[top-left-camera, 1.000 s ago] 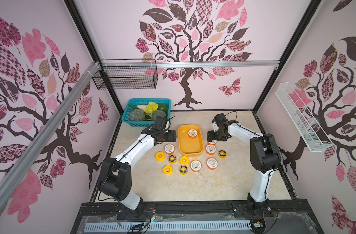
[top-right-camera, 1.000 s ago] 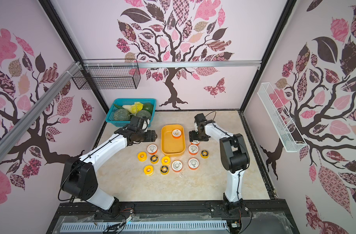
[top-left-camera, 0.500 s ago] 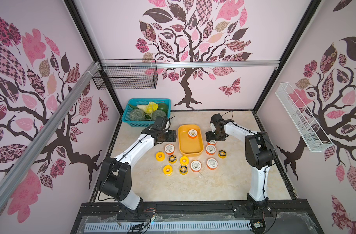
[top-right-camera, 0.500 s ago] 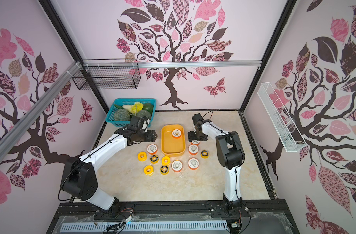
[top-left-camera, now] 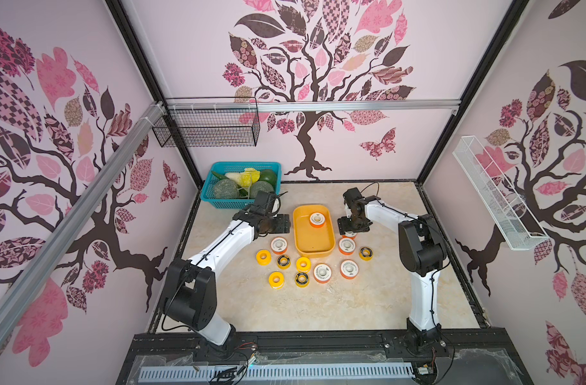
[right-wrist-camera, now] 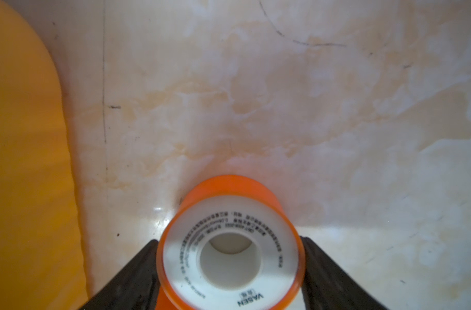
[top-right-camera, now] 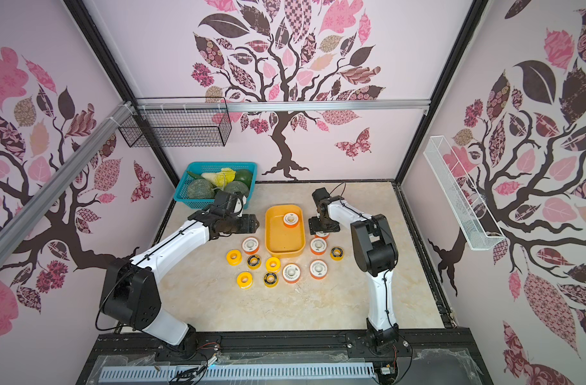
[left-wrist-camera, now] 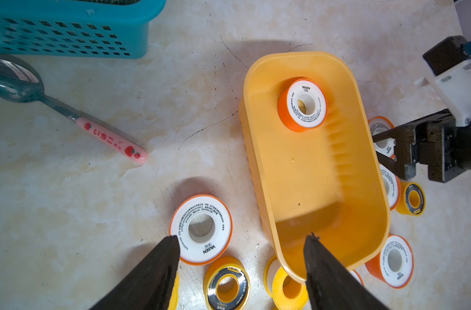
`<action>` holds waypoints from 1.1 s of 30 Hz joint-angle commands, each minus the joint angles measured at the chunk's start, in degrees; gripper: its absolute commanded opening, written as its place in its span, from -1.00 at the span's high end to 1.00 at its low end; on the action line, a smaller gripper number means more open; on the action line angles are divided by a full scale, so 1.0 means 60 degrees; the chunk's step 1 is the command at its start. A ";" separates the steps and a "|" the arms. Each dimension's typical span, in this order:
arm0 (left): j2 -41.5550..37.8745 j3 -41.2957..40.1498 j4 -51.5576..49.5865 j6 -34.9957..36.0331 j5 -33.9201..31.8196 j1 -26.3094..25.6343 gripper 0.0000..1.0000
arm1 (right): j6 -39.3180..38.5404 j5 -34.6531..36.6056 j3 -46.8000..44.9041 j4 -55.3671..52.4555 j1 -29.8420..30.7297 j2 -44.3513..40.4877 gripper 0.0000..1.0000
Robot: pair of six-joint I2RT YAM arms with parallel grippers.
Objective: Put the sealing tape into the storage box
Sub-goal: Pick up the sealing tape at the center of the board.
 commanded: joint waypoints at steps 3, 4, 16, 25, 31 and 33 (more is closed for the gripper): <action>-0.0010 -0.0034 0.0051 -0.0014 0.0086 0.0024 -0.56 | 0.0002 0.0210 0.0309 -0.0084 0.0062 0.0209 -0.52; -0.0015 -0.0037 0.0069 -0.0025 0.0088 0.0027 -0.56 | 0.0019 0.0221 0.0303 -0.0085 0.0062 0.0181 -0.51; 0.0602 0.0100 0.0294 -0.0206 0.1156 0.0026 -0.54 | 0.0093 -0.0064 0.0073 -0.0042 0.0047 -0.0915 -0.46; 0.1590 0.0195 0.0997 -0.0778 0.2153 0.0025 -0.34 | 0.0286 -0.1410 0.0170 -0.0046 0.0045 -0.1739 -0.46; 0.2042 0.0295 0.1025 -0.0835 0.2029 0.0009 -0.08 | 0.0488 -0.2437 0.0158 0.0215 0.0071 -0.1976 -0.44; 0.2159 0.0327 0.1043 -0.0820 0.2141 0.0020 0.03 | 0.0501 -0.2747 0.0129 0.0346 0.0114 -0.2070 -0.44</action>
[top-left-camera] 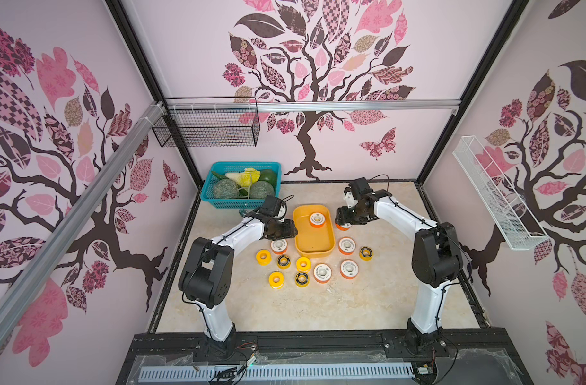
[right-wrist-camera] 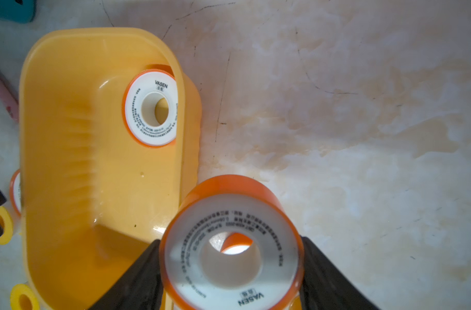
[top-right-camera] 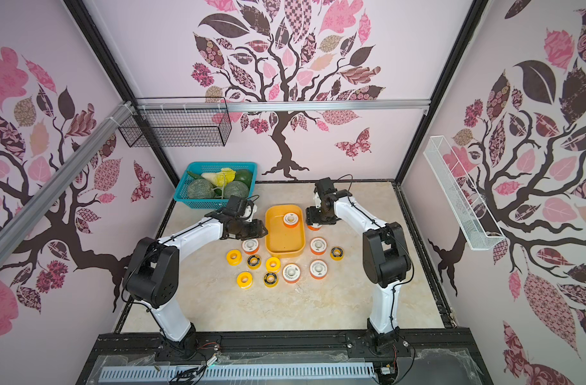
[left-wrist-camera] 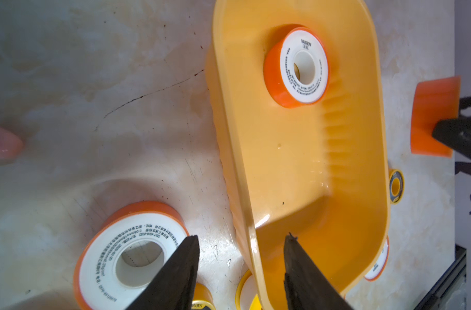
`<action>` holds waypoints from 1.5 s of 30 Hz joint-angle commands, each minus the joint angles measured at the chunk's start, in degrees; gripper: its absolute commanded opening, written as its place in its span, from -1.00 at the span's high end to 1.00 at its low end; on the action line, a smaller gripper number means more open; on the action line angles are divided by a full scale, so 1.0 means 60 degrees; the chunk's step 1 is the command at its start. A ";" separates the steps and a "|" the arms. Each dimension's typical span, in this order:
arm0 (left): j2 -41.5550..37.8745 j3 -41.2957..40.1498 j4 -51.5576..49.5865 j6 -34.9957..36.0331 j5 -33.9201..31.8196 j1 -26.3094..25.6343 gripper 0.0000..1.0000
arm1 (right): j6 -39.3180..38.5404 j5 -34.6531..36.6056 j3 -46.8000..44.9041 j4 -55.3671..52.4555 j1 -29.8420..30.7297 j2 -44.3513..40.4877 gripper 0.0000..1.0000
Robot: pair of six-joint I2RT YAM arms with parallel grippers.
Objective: Put the sealing tape into the storage box
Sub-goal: Pick up the sealing tape at the center of the board, then place the sealing tape in the storage box.
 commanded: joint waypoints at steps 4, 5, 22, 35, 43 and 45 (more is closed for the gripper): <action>0.0336 0.0291 0.0292 -0.0010 0.0306 0.0009 0.21 | 0.0048 -0.1093 0.0271 0.0337 0.0224 -0.0499 -0.44; 0.0368 0.0293 0.0295 -0.0025 0.0314 0.0011 0.28 | -0.0006 -0.1141 0.0318 0.0326 0.0292 -0.0484 -0.44; 0.0741 0.0503 0.0103 0.0134 0.0483 -0.0064 0.52 | -0.0884 -0.0219 0.1881 -0.0425 0.1513 0.0643 -0.44; 0.0864 0.0621 -0.0175 0.0238 0.0292 -0.0094 0.56 | -0.1578 0.1032 0.3339 -0.1530 0.2205 0.2036 -0.44; 0.0890 0.0655 -0.0226 0.0267 0.0262 -0.0092 0.56 | -0.1742 0.1288 0.3616 -0.1840 0.2315 0.2521 -0.43; 0.0900 0.0669 -0.0255 0.0295 0.0250 -0.0094 0.56 | -0.1743 0.1473 0.3730 -0.1907 0.2324 0.2661 -0.43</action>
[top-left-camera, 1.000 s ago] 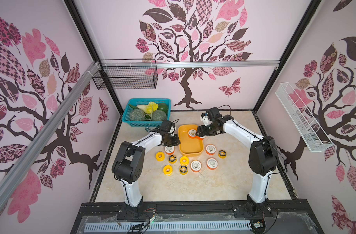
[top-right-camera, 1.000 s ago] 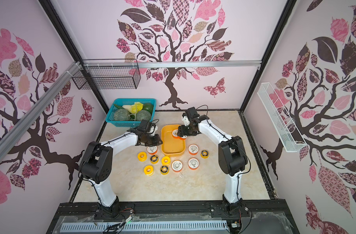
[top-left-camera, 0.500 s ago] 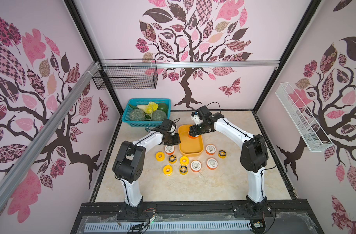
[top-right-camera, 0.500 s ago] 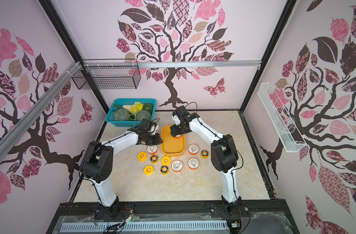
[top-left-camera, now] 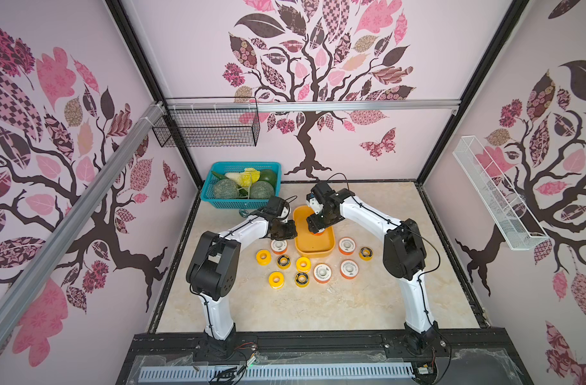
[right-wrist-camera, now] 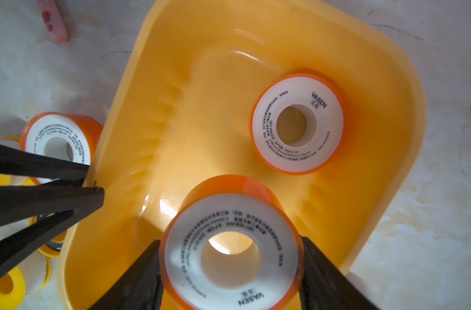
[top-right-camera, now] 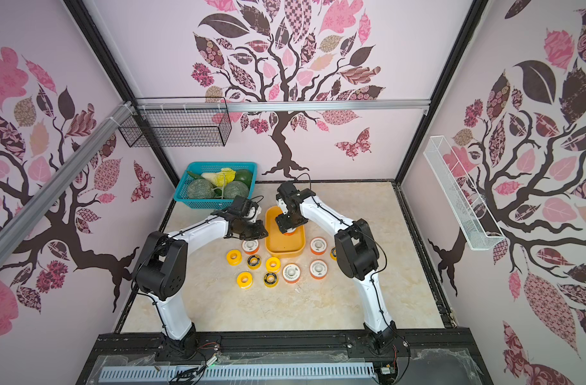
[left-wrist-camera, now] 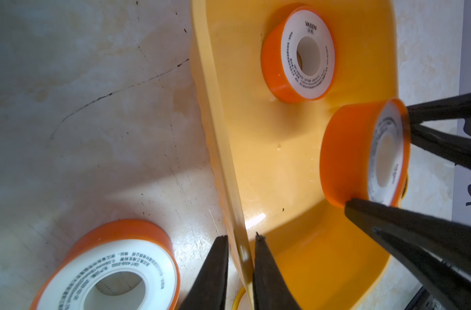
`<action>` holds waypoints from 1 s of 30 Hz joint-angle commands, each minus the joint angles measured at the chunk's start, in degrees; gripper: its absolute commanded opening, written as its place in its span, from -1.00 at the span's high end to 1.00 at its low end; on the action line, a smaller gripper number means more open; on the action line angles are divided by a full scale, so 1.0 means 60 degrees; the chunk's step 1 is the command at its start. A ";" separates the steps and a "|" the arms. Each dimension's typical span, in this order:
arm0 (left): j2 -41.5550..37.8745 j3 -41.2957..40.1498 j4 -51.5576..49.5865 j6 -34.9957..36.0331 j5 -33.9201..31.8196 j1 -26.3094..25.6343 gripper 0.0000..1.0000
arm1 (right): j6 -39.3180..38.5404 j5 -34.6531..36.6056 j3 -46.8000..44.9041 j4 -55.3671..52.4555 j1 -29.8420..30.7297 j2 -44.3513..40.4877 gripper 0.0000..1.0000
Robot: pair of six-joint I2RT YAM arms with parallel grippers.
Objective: Put the sealing tape into the storage box
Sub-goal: Place the sealing tape in the storage box.
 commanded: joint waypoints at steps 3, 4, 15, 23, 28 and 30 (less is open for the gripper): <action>0.0195 0.0242 -0.0221 0.0205 -0.0143 -0.0028 0.56 | -0.0078 0.0624 0.0509 -0.0255 0.0050 0.0399 -0.43; 0.0193 0.0231 -0.0214 0.0205 -0.0144 -0.0028 0.56 | -0.0049 0.0715 0.0514 -0.0246 0.0046 0.0433 -0.43; 0.0186 0.0256 -0.0321 0.0264 -0.0259 -0.0028 0.56 | 0.0098 0.1079 0.0794 -0.0246 0.0056 0.0753 -0.43; 0.0183 0.0293 -0.0367 0.0279 -0.0258 -0.0028 0.57 | 0.0053 0.0928 0.0826 -0.0290 0.0060 0.0868 -0.43; 0.0198 0.0299 -0.0368 0.0287 -0.0259 -0.0028 0.56 | 0.0046 0.0949 0.0934 -0.0349 0.0060 0.1030 -0.43; 0.0198 0.0315 -0.0382 0.0293 -0.0259 -0.0028 0.56 | 0.0054 0.1002 0.1003 -0.0415 0.0070 0.1127 -0.43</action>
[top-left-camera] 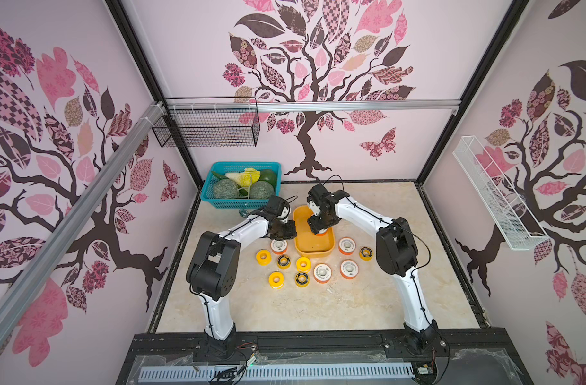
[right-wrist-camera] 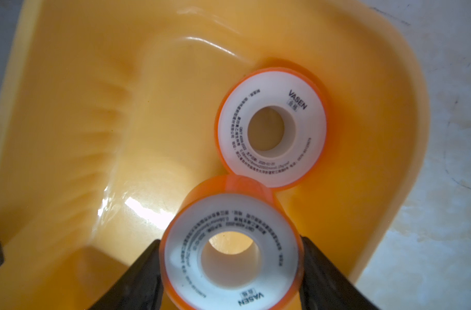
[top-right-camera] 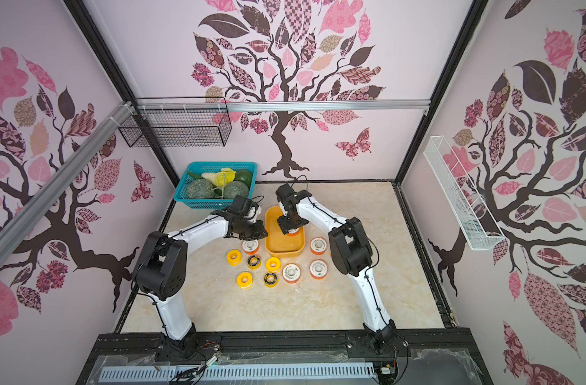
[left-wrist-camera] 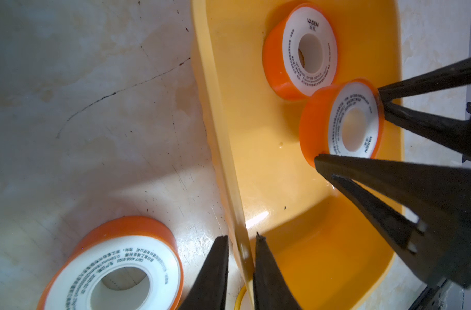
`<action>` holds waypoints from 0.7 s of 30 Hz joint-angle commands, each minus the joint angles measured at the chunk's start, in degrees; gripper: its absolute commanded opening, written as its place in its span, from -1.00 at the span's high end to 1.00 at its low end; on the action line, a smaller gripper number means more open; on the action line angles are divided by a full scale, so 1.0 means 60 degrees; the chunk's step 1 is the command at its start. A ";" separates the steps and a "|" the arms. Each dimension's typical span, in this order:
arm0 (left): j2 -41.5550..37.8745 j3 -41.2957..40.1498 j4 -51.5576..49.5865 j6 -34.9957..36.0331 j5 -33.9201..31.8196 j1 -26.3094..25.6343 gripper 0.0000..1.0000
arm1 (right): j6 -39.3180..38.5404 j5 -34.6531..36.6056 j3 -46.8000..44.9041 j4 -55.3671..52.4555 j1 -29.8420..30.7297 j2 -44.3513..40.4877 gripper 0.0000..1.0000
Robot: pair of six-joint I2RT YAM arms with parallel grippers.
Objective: Put the sealing tape into the storage box
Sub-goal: Place the sealing tape in the storage box.
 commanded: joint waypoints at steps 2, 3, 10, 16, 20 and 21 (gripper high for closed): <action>0.0202 0.0196 -0.0173 0.0127 -0.0151 -0.0028 0.56 | 0.0014 0.0122 0.0494 -0.0241 0.0075 0.0396 -0.44; 0.0203 0.0201 -0.0173 0.0133 -0.0147 -0.0028 0.56 | 0.0035 0.0159 0.0480 -0.0232 0.0072 0.0412 -0.44; 0.0239 0.0221 -0.0182 0.0140 -0.0139 -0.0028 0.56 | 0.0068 0.0238 0.0459 -0.0223 0.0063 0.0409 -0.46; 0.0267 0.0224 -0.0184 0.0133 -0.0125 -0.0028 0.56 | 0.0106 0.0464 0.0435 -0.0208 0.0070 0.0457 -0.52; 0.0283 0.0231 -0.0176 0.0151 -0.0095 -0.0028 0.56 | 0.0124 0.0580 0.0431 -0.0190 0.0068 0.0421 -0.58; 0.0287 0.0227 -0.0173 0.0162 -0.0095 -0.0021 0.57 | 0.0124 0.0586 0.0419 -0.0174 0.0075 0.0410 -0.59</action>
